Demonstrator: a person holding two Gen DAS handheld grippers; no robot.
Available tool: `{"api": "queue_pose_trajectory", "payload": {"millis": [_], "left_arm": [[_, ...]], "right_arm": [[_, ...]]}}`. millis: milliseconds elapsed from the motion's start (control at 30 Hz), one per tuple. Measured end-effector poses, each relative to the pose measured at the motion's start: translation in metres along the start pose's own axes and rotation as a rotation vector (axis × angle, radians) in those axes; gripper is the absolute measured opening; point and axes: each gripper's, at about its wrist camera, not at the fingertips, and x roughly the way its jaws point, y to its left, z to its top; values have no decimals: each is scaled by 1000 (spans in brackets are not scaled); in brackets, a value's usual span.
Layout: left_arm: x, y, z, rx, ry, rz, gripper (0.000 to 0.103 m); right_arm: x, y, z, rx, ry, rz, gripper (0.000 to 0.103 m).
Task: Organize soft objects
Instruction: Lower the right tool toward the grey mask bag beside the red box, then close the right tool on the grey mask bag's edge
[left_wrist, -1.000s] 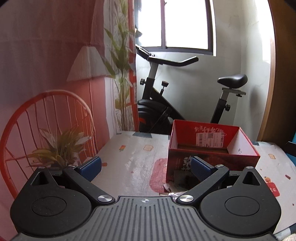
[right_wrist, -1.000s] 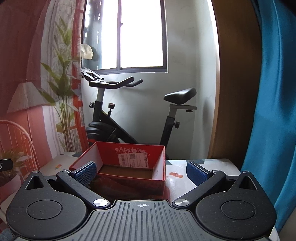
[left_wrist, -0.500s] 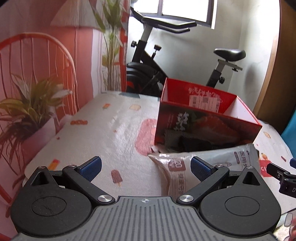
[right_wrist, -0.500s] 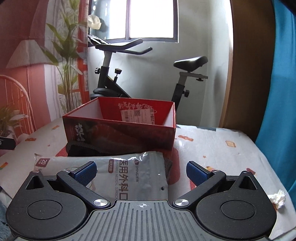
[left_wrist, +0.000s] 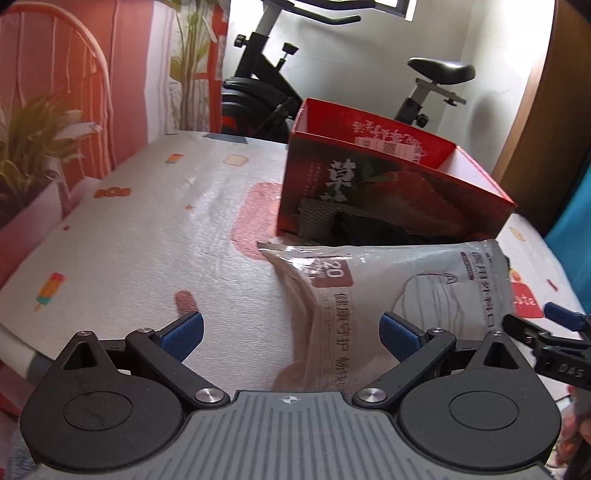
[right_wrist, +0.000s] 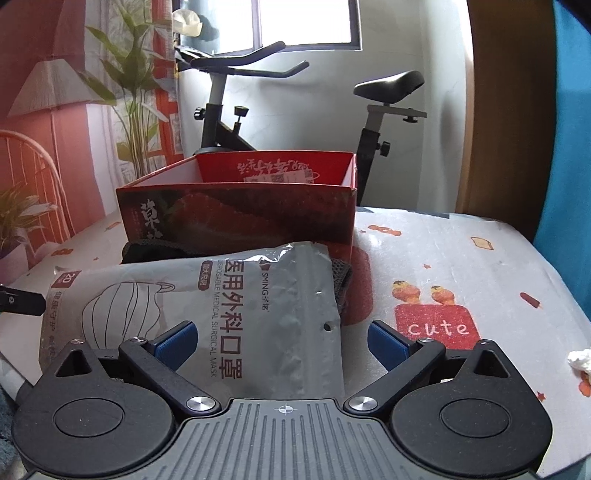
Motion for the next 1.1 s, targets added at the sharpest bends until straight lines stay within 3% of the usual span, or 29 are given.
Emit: {"api": "queue_pose_trajectory", "payload": {"millis": [167,467,633,1100], "left_arm": [[14,-6,-5,34,35,-39,89],[33,-2,-10,-17,81,-111,75],[36,-5,-12,-8,94,-168,55],[41,-5,-14,-17,99,-180,54]], "right_arm": [[15,-3,-3,-6,8,42,96],[36,-13,-7,49,29,106,96],[43,-17,-8,89,34,138,98],[35,-14,-7,95,23,191,97]]}}
